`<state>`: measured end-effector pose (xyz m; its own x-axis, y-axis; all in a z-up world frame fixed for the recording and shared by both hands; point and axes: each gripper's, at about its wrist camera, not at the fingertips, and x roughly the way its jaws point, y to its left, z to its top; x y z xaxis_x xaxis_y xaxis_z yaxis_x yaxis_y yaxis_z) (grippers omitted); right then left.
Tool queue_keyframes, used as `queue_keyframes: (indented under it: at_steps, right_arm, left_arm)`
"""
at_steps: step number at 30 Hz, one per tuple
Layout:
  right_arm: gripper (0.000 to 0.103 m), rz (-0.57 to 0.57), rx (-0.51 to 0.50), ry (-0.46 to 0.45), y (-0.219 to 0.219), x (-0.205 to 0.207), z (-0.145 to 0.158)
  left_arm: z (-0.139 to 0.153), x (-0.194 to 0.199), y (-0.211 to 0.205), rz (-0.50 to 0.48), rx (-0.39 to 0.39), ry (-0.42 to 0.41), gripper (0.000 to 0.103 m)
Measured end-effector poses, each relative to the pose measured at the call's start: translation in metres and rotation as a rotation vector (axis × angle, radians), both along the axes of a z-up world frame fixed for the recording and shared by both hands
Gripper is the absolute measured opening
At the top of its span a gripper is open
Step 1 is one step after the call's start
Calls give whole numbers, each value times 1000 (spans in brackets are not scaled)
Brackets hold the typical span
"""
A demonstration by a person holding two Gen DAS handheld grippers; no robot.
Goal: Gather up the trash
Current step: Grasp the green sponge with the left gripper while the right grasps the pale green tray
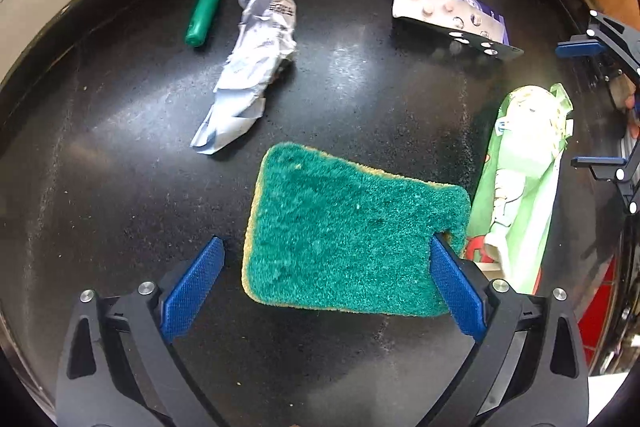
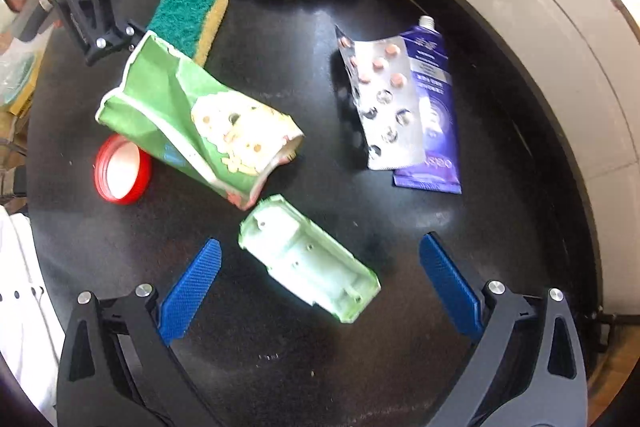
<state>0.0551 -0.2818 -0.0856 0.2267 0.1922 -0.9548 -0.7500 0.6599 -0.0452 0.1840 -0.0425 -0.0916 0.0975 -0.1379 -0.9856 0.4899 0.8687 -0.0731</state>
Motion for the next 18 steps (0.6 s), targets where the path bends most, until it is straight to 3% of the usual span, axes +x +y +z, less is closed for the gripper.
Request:
queue_keyframes:
  at_steps: [9, 18]
  right_arm:
    - [96, 19, -36, 45, 11, 18, -25]
    - [98, -33, -8, 97, 4, 24, -35]
  left_arm:
    - [5, -18, 37, 23, -4, -29, 97]
    - [0, -17, 29, -64, 44, 2, 97]
